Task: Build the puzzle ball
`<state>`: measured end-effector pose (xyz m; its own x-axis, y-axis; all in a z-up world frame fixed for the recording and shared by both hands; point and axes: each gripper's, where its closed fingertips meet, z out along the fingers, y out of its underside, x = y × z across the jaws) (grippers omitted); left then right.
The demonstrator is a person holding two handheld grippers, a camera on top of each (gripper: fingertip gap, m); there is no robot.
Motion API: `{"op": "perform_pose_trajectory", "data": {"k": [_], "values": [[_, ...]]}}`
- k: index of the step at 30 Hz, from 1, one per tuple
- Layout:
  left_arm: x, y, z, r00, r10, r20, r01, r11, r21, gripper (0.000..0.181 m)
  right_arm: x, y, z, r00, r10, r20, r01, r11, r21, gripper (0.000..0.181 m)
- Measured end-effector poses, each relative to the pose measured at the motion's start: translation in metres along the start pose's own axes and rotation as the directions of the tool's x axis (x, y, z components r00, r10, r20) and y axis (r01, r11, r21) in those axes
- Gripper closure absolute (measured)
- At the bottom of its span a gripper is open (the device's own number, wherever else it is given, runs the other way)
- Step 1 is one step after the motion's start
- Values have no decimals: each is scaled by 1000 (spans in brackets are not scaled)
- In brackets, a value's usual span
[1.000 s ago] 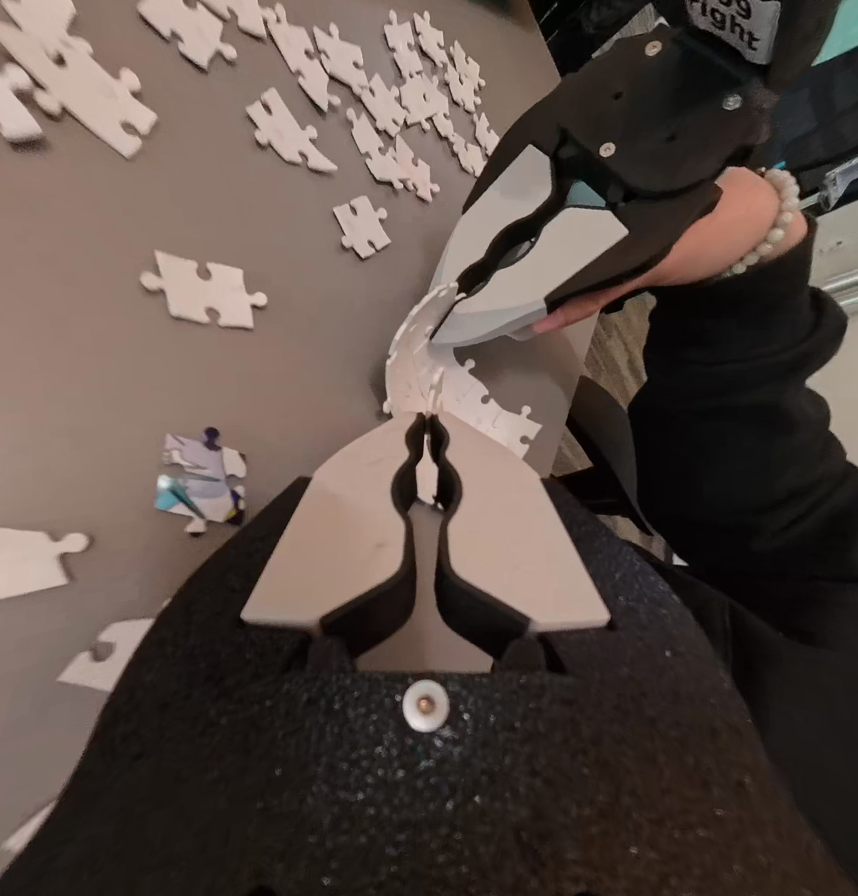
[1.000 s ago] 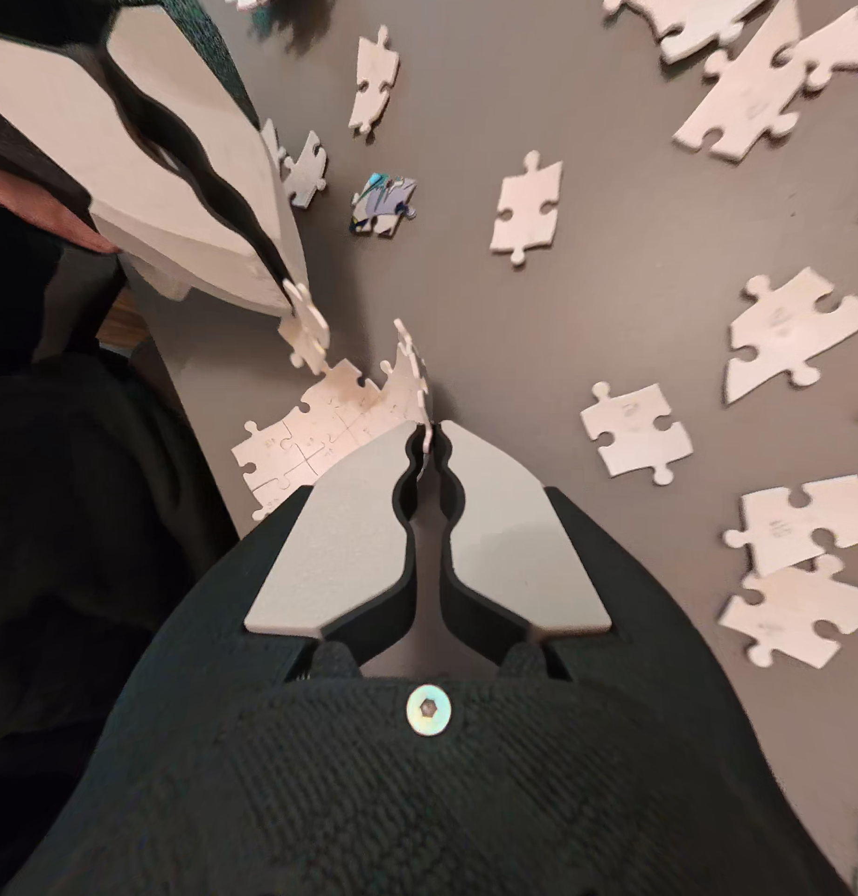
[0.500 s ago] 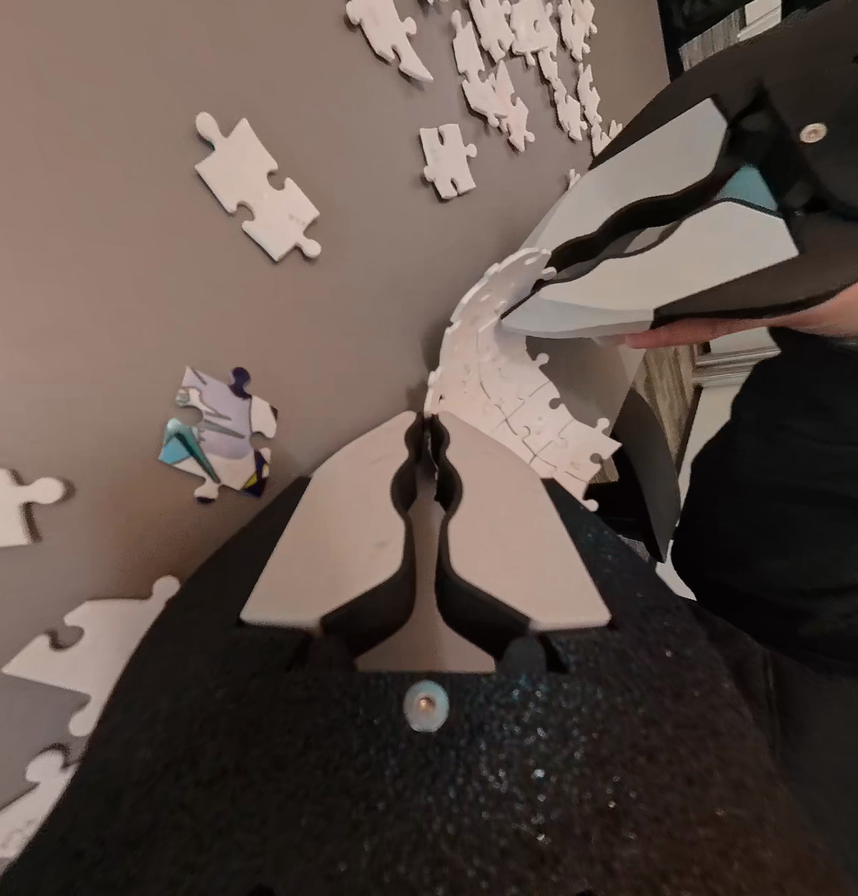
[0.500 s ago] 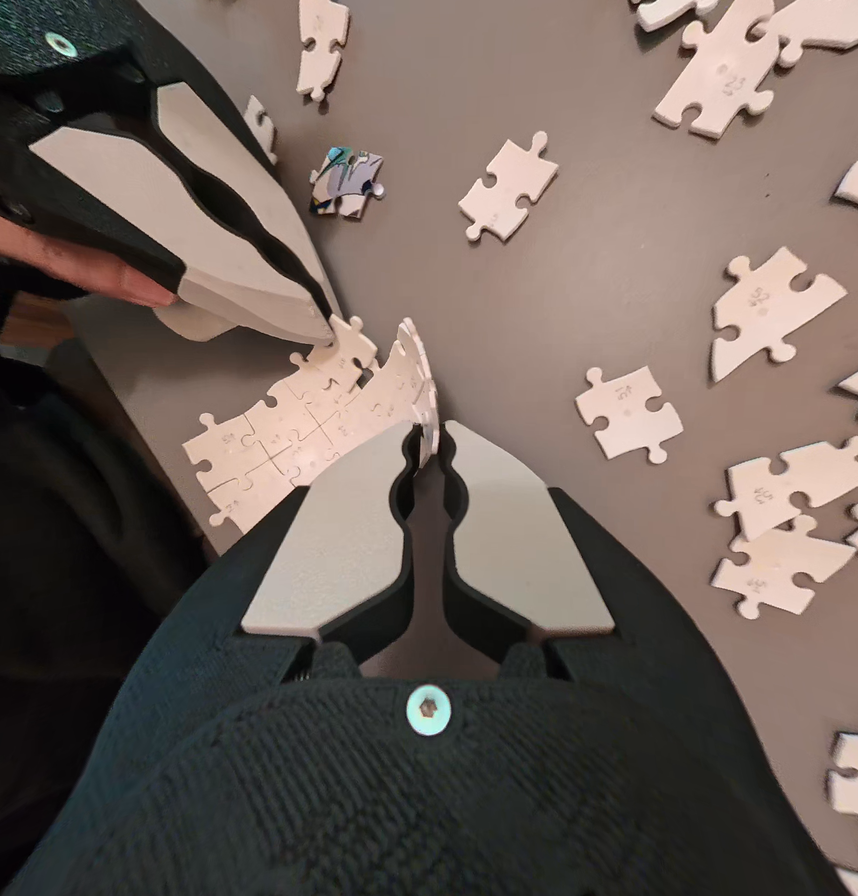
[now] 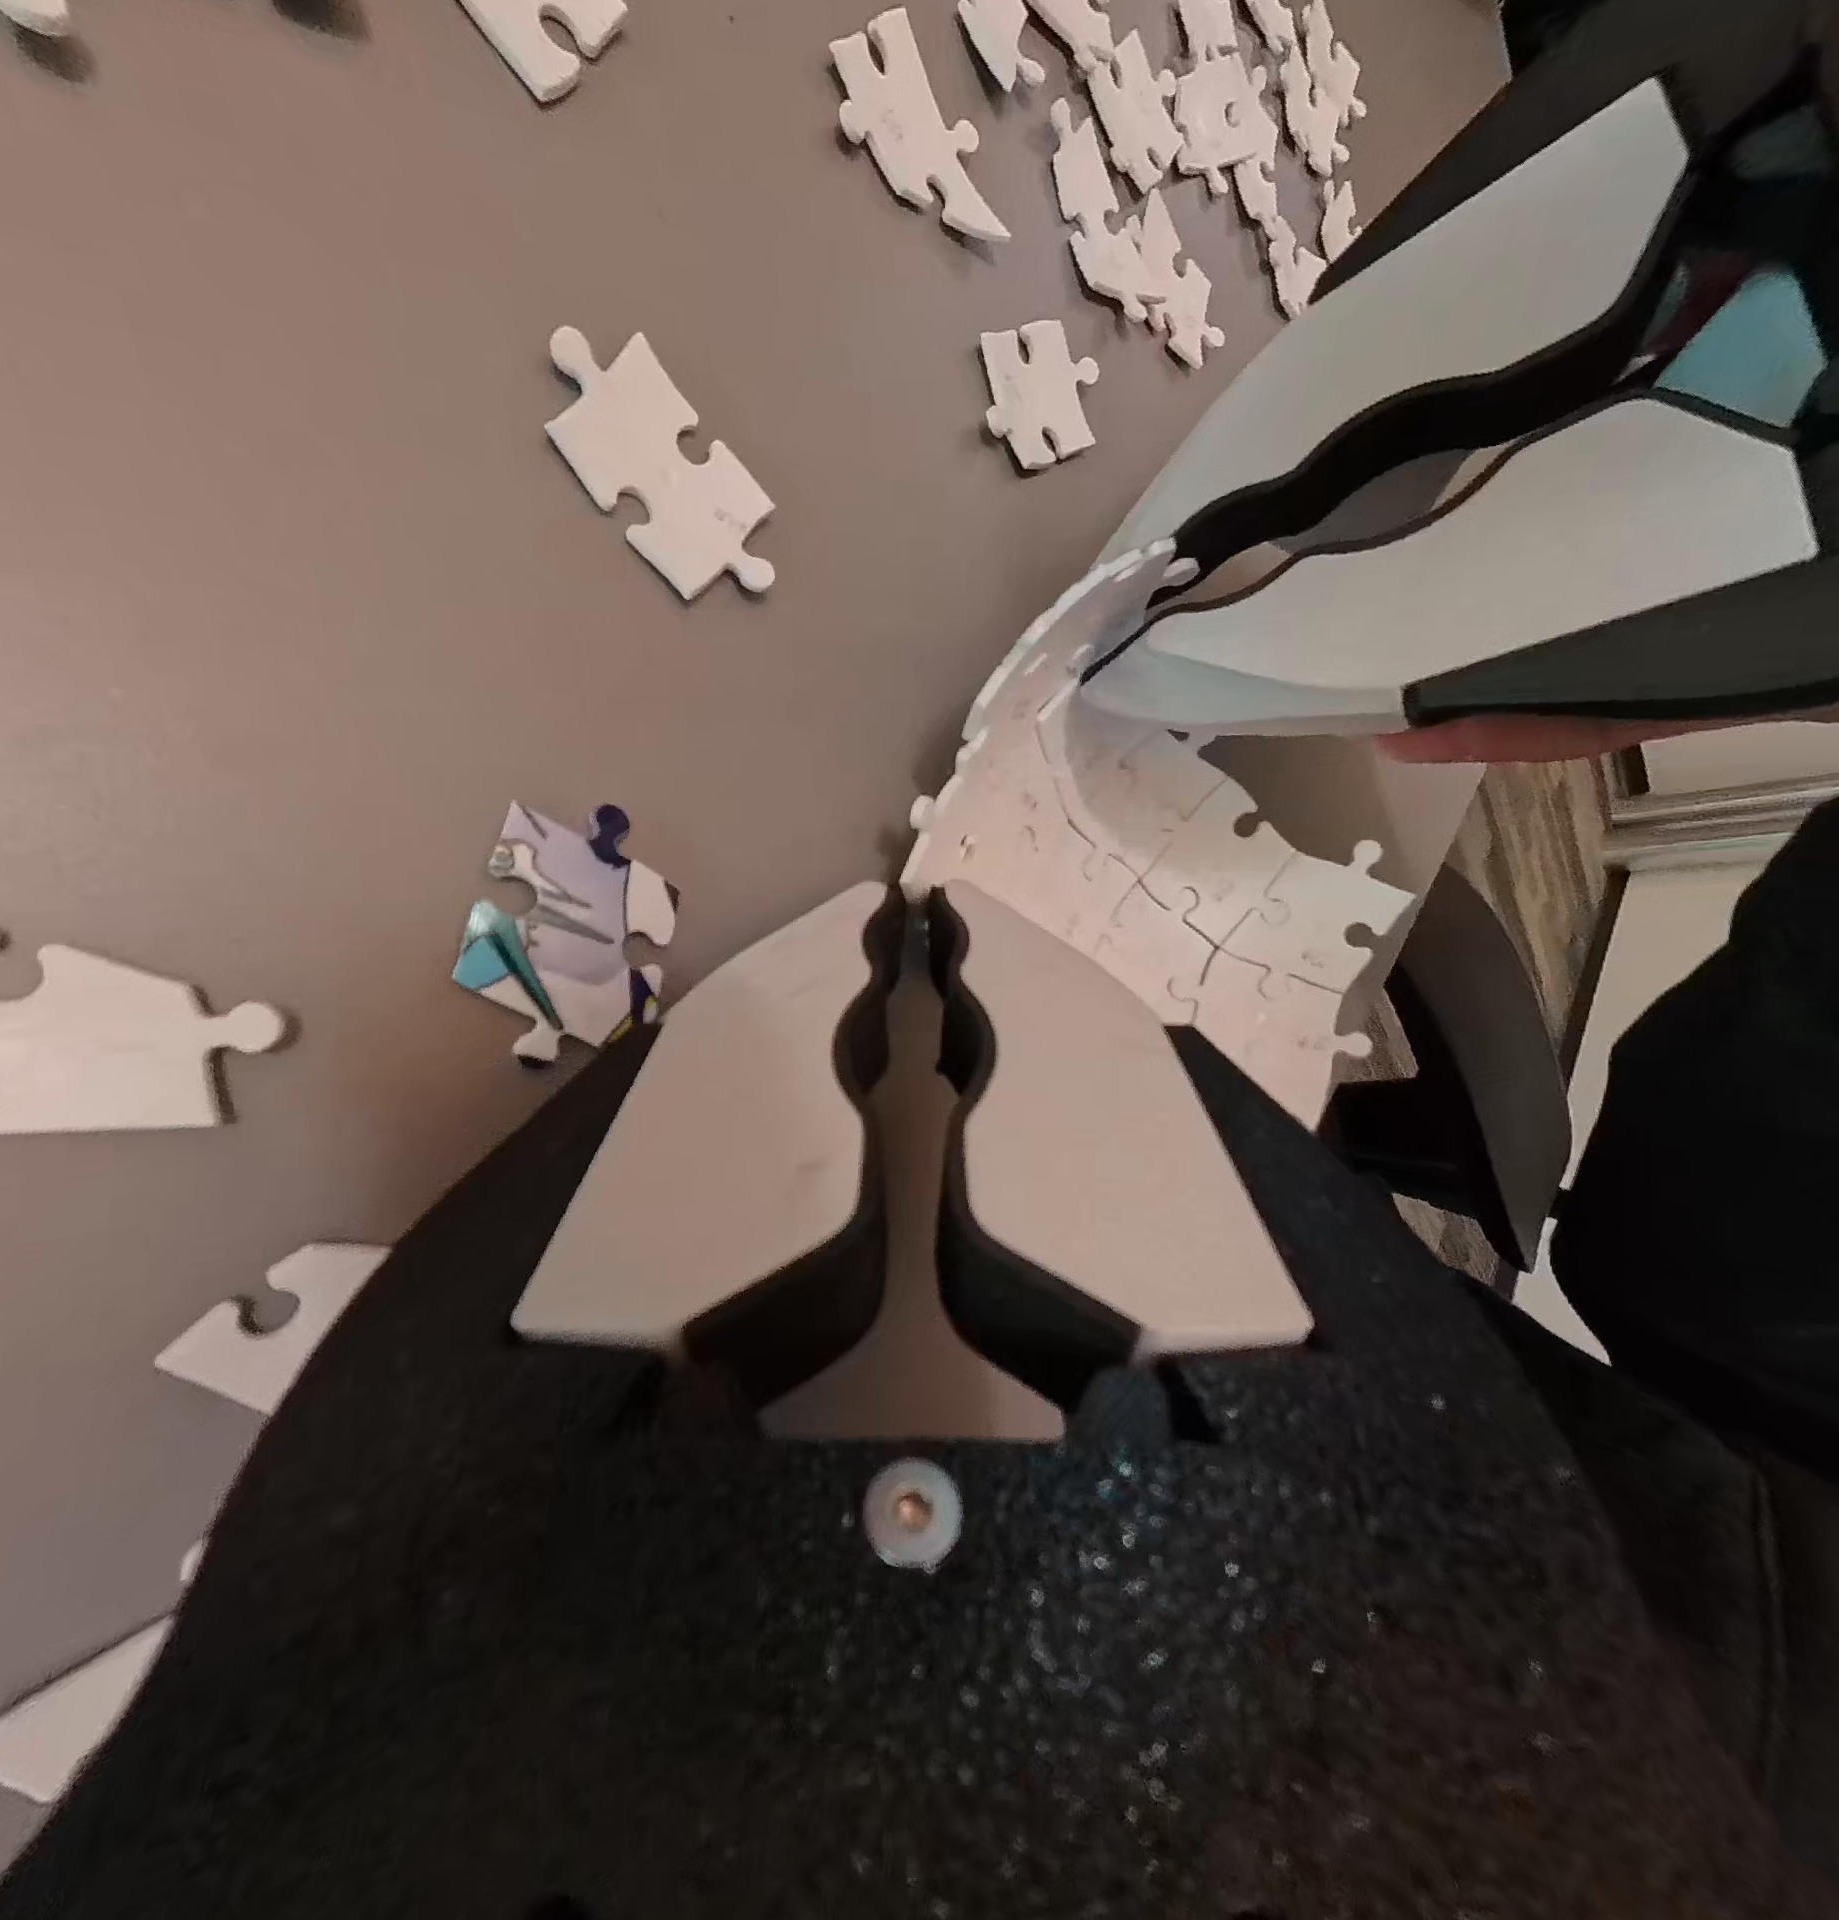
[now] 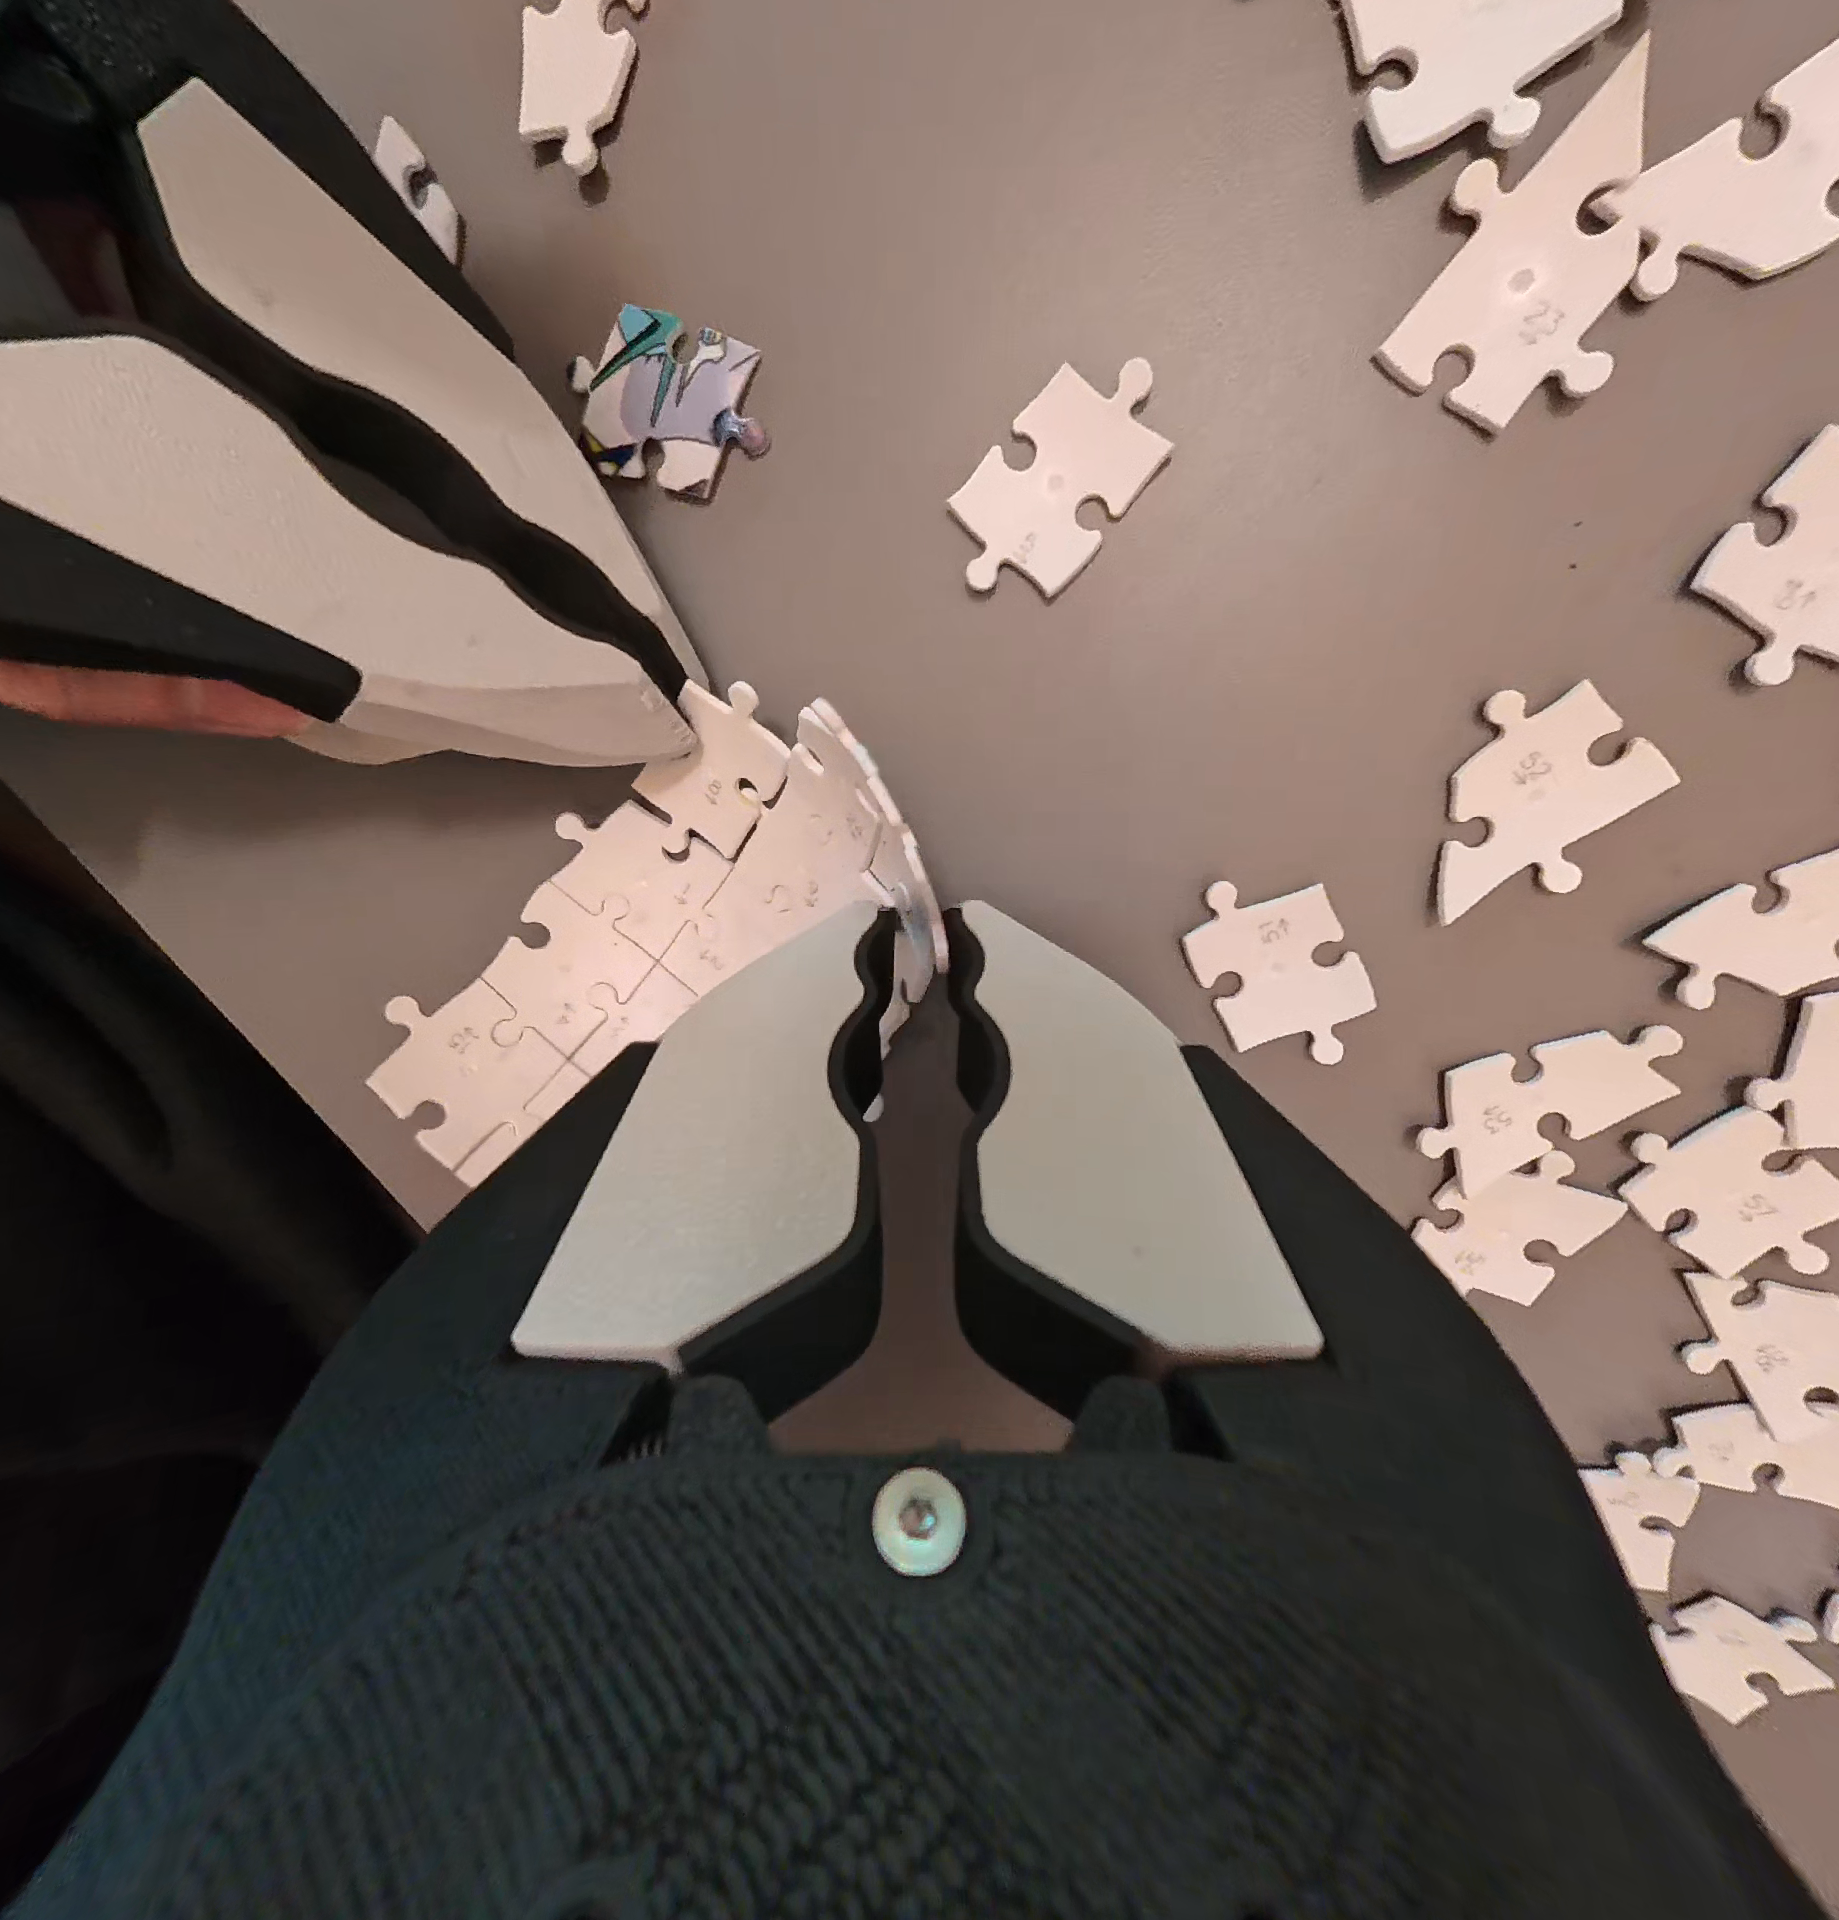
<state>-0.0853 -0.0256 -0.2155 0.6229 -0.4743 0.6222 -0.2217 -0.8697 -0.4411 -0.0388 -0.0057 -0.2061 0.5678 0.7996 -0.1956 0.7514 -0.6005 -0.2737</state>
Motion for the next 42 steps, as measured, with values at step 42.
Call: {"op": "perform_pose_trajectory", "data": {"k": [42], "values": [[-4, -6, 1, 985, 58, 163, -78, 990, 118, 166, 16, -7, 2, 983, 40, -182, -61, 992, -111, 168]]}}
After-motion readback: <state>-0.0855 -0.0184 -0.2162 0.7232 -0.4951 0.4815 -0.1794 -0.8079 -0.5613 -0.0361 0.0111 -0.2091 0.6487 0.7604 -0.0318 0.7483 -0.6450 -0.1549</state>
